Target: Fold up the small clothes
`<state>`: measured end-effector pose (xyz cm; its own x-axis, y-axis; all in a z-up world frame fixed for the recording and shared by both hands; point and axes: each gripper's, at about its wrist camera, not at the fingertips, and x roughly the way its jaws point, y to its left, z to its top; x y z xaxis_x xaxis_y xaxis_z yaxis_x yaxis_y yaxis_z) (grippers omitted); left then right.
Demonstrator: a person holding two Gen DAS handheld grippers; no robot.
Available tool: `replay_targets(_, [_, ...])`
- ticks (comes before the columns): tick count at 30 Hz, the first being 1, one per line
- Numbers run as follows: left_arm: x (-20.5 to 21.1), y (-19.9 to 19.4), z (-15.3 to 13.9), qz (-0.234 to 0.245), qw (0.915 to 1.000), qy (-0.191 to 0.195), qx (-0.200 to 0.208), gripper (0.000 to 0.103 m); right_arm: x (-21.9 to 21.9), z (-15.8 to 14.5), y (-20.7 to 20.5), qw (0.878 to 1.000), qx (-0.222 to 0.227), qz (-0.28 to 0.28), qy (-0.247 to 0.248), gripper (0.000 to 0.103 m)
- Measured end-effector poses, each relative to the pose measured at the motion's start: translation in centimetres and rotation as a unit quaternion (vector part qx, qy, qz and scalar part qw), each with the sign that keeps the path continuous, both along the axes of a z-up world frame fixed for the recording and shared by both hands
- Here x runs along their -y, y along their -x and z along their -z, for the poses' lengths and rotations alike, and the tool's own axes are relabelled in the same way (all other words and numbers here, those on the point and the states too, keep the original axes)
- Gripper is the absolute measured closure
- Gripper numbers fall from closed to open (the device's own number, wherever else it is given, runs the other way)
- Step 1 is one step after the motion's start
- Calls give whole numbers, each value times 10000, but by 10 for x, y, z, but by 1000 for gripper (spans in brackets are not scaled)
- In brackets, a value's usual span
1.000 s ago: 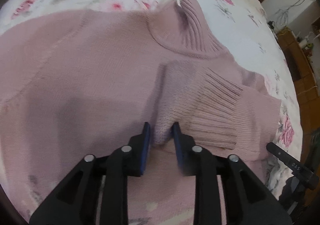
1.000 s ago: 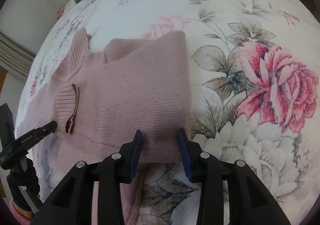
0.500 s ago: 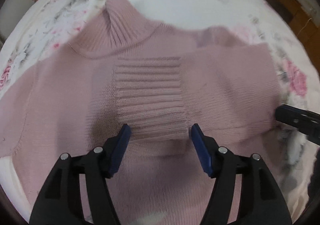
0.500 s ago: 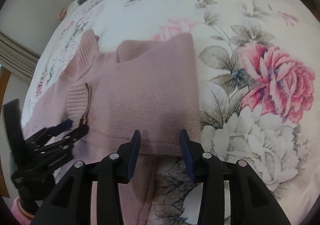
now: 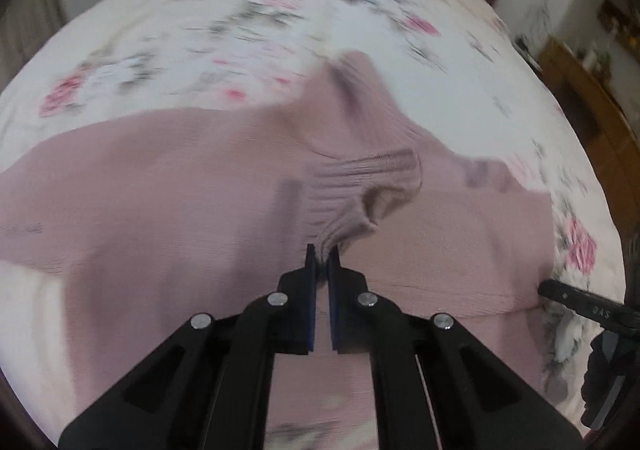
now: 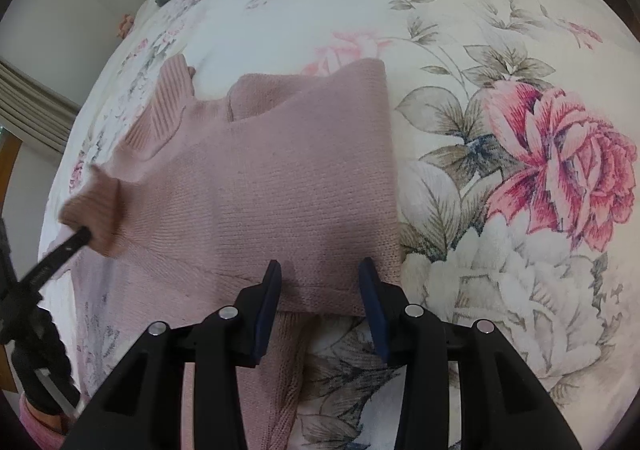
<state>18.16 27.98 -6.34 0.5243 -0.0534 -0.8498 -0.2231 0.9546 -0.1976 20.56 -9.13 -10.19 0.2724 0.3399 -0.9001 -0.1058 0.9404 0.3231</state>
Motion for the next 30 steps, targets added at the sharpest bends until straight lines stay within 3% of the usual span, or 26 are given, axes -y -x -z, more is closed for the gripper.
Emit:
replay_targets(3, [-42, 1, 7, -367, 9992, -37, -134, 99, -4, 0, 0, 10000, 6, -33, 88, 62])
replay_targets(5, [-67, 5, 18, -628, 9972, 181, -364, 95, -6, 0, -1, 9999, 8, -69, 143, 61])
replay_targets(8, [-87, 17, 23, -1080, 9927, -142, -527, 99, -13, -3, -1, 9996, 10, -116, 238, 61])
replay_targets(10, [-92, 22, 19, -1177, 9920, -77, -442, 99, -18, -9, 0, 9995, 35, -141, 282, 59])
replay_targets(15, [-59, 7, 1, -600, 9980, -133, -143, 93, -45, -27, 2, 9991, 148, -376, -99, 57])
replay_targets(17, [-43, -2, 5, -339, 9992, -65, -221, 80, -59, -24, 1, 9986, 77, -521, -90, 57])
replay_targets(23, [-30, -26, 53, -174, 9961, 37, -869, 80, -78, 8, -5, 9979, -158, -582, 254, 57])
replay_targets(30, [-31, -31, 57, -22, 9963, -12, -863, 80, -79, 16, -9, 9978, -132, -594, 271, 57])
